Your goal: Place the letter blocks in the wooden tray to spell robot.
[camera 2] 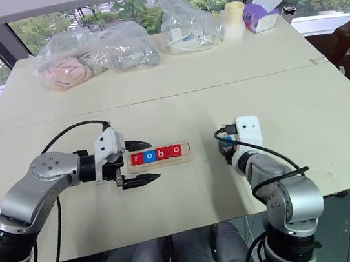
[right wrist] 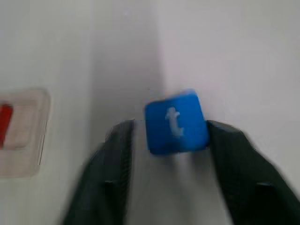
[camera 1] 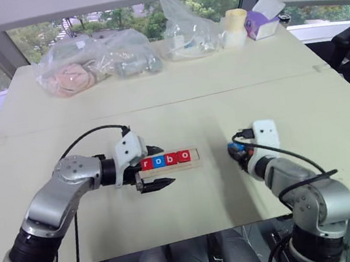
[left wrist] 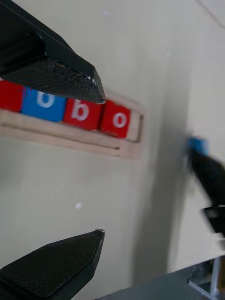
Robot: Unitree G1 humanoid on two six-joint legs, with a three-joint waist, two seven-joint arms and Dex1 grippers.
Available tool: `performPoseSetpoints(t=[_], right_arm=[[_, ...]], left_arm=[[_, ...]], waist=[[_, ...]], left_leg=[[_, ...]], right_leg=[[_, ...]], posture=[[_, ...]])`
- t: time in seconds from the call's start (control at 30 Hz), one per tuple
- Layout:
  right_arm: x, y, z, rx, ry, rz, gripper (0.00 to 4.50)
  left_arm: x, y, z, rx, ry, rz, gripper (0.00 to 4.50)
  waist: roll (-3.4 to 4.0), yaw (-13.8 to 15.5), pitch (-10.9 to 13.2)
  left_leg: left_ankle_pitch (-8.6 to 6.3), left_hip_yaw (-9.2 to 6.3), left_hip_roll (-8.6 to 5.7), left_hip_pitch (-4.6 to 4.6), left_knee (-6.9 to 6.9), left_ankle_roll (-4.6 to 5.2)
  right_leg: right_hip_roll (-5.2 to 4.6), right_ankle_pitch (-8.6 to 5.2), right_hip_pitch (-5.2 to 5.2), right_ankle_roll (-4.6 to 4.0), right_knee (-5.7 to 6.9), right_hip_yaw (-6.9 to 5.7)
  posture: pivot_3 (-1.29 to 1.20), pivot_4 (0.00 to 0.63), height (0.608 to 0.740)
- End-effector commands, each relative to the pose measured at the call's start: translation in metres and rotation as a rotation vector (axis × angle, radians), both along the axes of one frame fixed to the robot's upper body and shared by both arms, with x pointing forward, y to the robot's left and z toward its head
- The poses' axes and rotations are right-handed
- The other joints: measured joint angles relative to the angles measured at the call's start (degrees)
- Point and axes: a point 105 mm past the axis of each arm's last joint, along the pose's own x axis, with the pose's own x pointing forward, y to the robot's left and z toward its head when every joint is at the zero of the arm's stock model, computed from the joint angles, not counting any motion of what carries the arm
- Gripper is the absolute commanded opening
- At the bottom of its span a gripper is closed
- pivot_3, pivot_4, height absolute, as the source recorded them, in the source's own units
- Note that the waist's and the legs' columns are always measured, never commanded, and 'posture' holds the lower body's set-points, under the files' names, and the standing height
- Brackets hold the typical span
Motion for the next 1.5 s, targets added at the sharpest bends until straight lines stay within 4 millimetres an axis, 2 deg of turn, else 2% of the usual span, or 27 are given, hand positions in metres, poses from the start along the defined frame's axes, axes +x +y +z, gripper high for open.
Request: performPoseSetpoints(t=[0.03, 0.1, 0.13, 0.17, 0.23, 0.33, 0.5, 0.67, 0.9, 1.0, 1.1, 1.23, 1.27, 1.37, 1.5], right_arm=[[0.001, -0.008, 0.01, -0.025, -0.04, -0.031, 4.43], [0.007, -0.019, 0.017, -0.052, -0.08, -0.027, 4.43], [0.017, -0.032, 0.03, -0.15, -0.173, 0.013, 4.43], [0.026, -0.037, 0.046, -0.222, -0.279, 0.111, 4.43], [0.032, -0.042, 0.059, -0.248, -0.384, 0.299, 4.43], [0.024, -0.049, 0.067, -0.168, -0.456, 0.586, 4.43], [0.011, -0.062, 0.045, -0.28, -0.364, 0.971, 4.43], [0.004, -0.063, 0.023, -0.35, -0.272, 1.197, 4.43], [0.026, -0.059, 0.002, -0.478, -0.27, 1.333, 4.43], [0.042, -0.055, -0.005, -0.503, -0.263, 1.358, 4.43], [0.043, -0.057, -0.008, -0.471, -0.225, 1.408, 3.59], [0.045, -0.061, -0.009, -0.459, -0.193, 1.427, 1.5], [0.045, -0.062, -0.008, -0.448, -0.186, 1.423, 1.16], [0.056, -0.054, 0.004, -0.391, -0.207, 1.333, 1.15], [0.061, -0.01, 0.038, -0.326, -0.302, 1.315, 1.15]], left_arm=[[0.002, 0.004, 0.012, -0.016, -0.038, -0.003, 4.5], [0.002, 0.006, 0.013, -0.015, -0.035, -0.001, 4.5], [0.003, 0.008, 0.013, -0.014, -0.034, 0.001, 4.5], [0.004, 0.009, 0.013, -0.012, -0.032, 0.002, 4.5], [0.004, 0.011, 0.013, -0.009, -0.025, 0.002, 4.5], [0.001, 0.014, 0.01, 0.007, -0.004, -0.021, 4.5], [-0.005, 0.02, 0.01, 0.046, 0.005, -0.063, 4.5], [-0.01, 0.023, 0.011, 0.063, 0.006, -0.078, 4.5], [-0.014, 0.021, 0.009, 0.049, 0.007, -0.044, 4.5], [-0.015, 0.021, 0.007, 0.054, 0.007, -0.034, 4.5], [-0.014, 0.023, 0.008, 0.056, 0.0, -0.021, 4.5], [-0.014, 0.025, 0.008, 0.057, 0.0, -0.012, 4.5], [-0.014, 0.025, 0.007, 0.058, 0.0, -0.011, 4.5], [-0.014, 0.024, 0.007, 0.053, -0.003, -0.006, 4.5], [-0.013, 0.026, 0.007, 0.054, -0.003, 0.0, 4.5]], waist=[[-0.01, 0.0, 0.0], [-0.02, 0.1, 0.0], [-0.02, 0.2, 0.0], [-0.01, 0.3, 0.0], [-0.04, 0.3, 0.1], [-0.18, 0.1, 0.0], [-0.18, 0.1, 0.0], [-0.19, 0.2, 0.0], [-0.21, 0.3, 0.1], [-0.21, 0.2, 0.1], [-0.21, 0.1, 0.1], [-0.23, 0.3, 0.0], [-0.23, 0.2, 0.0], [-0.22, 0.3, 0.0], [-0.21, -0.1, 0.1]], left_leg=[[0.01, 0.03, -0.04, -0.04, -0.09, 0.02], [0.02, 0.12, -0.12, -0.08, -0.16, 0.03], [0.02, 0.13, -0.14, -0.11, -0.16, 0.03], [0.02, 0.12, -0.18, -0.15, -0.16, 0.03], [0.02, 0.19, -0.37, -0.19, -0.08, 0.03], [0.01, 0.13, -0.35, 0.0, -0.05, 0.03], [0.01, 0.07, -0.28, 0.07, -0.08, 0.04], [0.01, 0.09, -0.26, 0.1, -0.02, 0.04], [0.02, 0.14, -0.26, 0.09, 0.15, 0.04], [0.02, 0.14, -0.26, 0.1, 0.17, 0.03], [0.02, 0.14, -0.25, 0.19, 0.17, 0.04], [0.03, 0.14, -0.24, 0.31, 0.23, 0.03], [0.02, 0.14, -0.24, 0.31, 0.3, 0.03], [0.02, 0.14, -0.24, 0.31, 0.42, 0.03], [0.02, 0.17, -0.19, 0.27, 0.55, 0.02]], right_leg=[[0.02, -0.08, -0.05, 0.06, 0.0, 0.01], [0.01, -0.15, -0.07, 0.2, 0.04, 0.04], [-0.01, -0.15, -0.09, 0.2, 0.04, 0.04], [-0.04, -0.15, -0.09, 0.19, 0.03, 0.04], [-0.22, -0.29, -0.07, 0.36, -0.04, 0.12], [-0.17, -0.31, 0.17, 0.39, -0.12, 0.15], [-0.05, -0.31, 0.17, 0.36, -0.05, 0.12], [-0.03, -0.3, 0.18, 0.36, 0.02, 0.13], [-0.06, -0.28, 0.23, 0.35, 0.05, 0.14], [-0.06, -0.26, 0.25, 0.35, 0.08, 0.14], [-0.04, -0.25, 0.32, 0.34, 0.12, 0.15], [-0.04, -0.25, 0.44, 0.33, 0.14, 0.14], [-0.05, -0.24, 0.48, 0.32, 0.15, 0.14], [-0.07, -0.23, 0.52, 0.32, 0.19, 0.15], [-0.08, -0.18, 0.41, 0.25, 0.38, 0.16]], posture=[[0.0, 0.15, 0.74], [0.0, 0.15, 0.74], [0.0, 0.15, 0.74], [0.0, 0.15, 0.74], [0.0, 0.15, 0.74], [0.0, 0.15, 0.74], [0.0, 0.15, 0.74], [0.0, 0.15, 0.74], [0.0, 0.15, 0.74], [0.0, 0.15, 0.74], [0.0, 0.15, 0.74], [0.0, 0.15, 0.74], [0.0, 0.15, 0.74], [0.0, 0.15, 0.74], [0.0, 0.15, 0.74]])
